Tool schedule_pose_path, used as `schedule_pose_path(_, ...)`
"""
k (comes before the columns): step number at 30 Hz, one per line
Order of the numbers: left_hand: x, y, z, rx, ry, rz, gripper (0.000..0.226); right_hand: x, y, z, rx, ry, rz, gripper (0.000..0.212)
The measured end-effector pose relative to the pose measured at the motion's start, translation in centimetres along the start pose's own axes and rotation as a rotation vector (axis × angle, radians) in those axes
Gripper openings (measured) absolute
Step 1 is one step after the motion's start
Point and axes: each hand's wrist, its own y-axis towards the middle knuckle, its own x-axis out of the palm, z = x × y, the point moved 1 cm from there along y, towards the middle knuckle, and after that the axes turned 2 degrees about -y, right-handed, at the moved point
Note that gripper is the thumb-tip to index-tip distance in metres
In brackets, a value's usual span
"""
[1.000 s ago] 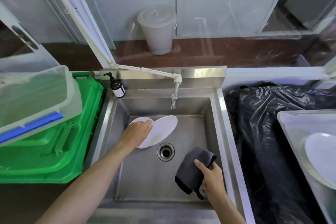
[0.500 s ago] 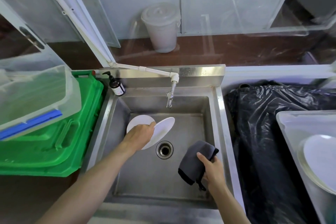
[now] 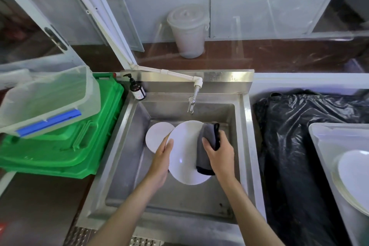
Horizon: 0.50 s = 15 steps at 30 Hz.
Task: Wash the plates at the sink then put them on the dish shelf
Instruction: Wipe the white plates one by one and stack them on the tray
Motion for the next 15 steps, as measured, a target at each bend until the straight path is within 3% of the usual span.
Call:
schedule_pose_path(4,1.6,-2.7,0.8,-0.089,-0.072,-0.143,0.033,1.6,-1.1,-2.0,-0.122,-0.092,-0.012,0.011)
schedule_pose_path(10,3.1,-3.4,1.1,0.035,-0.070,-0.021,0.031,4.8,-4.5,-3.6,-0.088,0.146,-0.121,0.015)
schedule_pose_path(15,2.5,-3.8,0.8,0.092,-0.034,-0.032,0.039,3.6,-2.6,-3.6,-0.120,0.076,-0.061,0.019)
